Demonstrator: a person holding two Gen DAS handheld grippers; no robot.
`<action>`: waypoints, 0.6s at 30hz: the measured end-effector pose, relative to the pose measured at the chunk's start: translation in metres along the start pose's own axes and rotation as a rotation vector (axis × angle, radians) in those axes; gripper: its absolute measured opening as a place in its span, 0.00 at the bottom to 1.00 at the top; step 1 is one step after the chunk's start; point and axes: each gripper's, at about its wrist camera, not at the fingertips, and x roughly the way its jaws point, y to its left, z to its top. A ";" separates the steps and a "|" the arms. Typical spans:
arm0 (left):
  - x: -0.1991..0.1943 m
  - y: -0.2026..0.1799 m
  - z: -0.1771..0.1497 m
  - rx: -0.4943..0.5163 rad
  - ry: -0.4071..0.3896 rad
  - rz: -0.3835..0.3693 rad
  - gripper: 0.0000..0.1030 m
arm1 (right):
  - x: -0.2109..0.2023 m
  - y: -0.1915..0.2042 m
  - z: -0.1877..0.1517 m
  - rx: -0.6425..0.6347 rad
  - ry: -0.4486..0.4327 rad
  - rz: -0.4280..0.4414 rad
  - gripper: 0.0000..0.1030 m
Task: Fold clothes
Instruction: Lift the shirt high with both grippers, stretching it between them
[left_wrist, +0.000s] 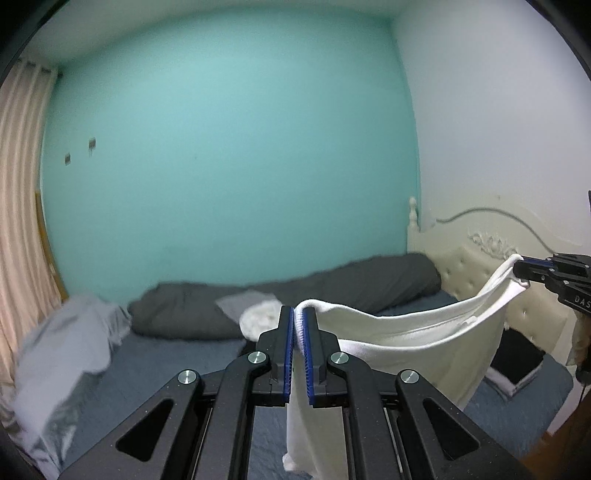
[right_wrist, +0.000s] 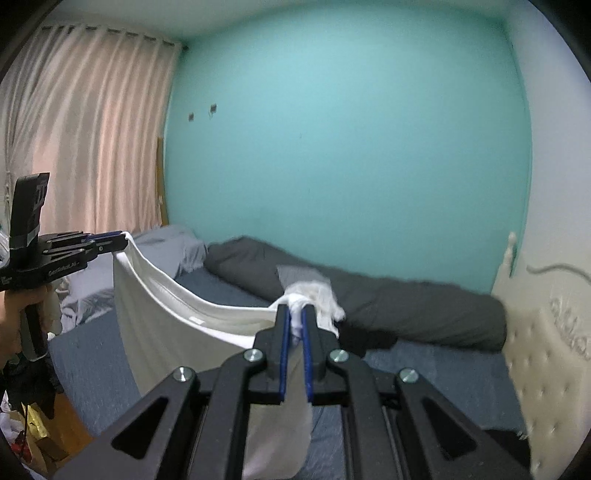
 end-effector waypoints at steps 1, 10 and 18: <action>-0.006 0.000 0.010 0.004 -0.013 0.005 0.05 | -0.007 0.002 0.010 -0.008 -0.015 -0.002 0.06; -0.059 -0.004 0.054 0.032 -0.103 0.012 0.05 | -0.056 0.013 0.066 -0.058 -0.095 -0.017 0.06; -0.080 -0.009 0.054 0.027 -0.105 -0.014 0.05 | -0.083 0.022 0.076 -0.078 -0.104 -0.026 0.06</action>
